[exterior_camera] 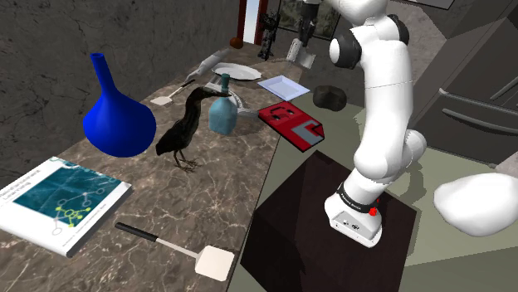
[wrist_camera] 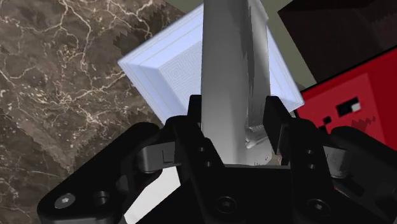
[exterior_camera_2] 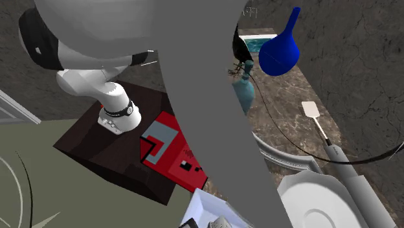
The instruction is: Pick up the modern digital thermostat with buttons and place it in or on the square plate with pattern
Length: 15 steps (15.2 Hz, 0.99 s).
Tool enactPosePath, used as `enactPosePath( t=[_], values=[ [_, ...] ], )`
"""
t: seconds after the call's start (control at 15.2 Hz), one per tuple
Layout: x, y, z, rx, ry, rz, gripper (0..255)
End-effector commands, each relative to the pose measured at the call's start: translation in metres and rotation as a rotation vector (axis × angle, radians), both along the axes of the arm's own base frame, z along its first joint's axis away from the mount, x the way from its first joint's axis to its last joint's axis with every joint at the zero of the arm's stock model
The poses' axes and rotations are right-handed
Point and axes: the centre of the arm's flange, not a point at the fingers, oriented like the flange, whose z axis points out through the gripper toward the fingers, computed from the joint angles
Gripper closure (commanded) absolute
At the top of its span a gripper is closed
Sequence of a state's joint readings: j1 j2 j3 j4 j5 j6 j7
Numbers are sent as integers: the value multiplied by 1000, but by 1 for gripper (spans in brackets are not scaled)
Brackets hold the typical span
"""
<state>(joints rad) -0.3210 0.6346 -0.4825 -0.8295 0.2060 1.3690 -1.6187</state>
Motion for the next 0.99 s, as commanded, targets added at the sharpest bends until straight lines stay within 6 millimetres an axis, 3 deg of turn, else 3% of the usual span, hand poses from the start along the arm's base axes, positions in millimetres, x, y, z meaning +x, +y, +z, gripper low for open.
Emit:
enactPosePath(
  t=[0.0, 0.92],
  values=[
    [3, -3, -9, 1, -1, 3, 255],
    [3, -3, -83, 1, -1, 3, 255]
  ],
)
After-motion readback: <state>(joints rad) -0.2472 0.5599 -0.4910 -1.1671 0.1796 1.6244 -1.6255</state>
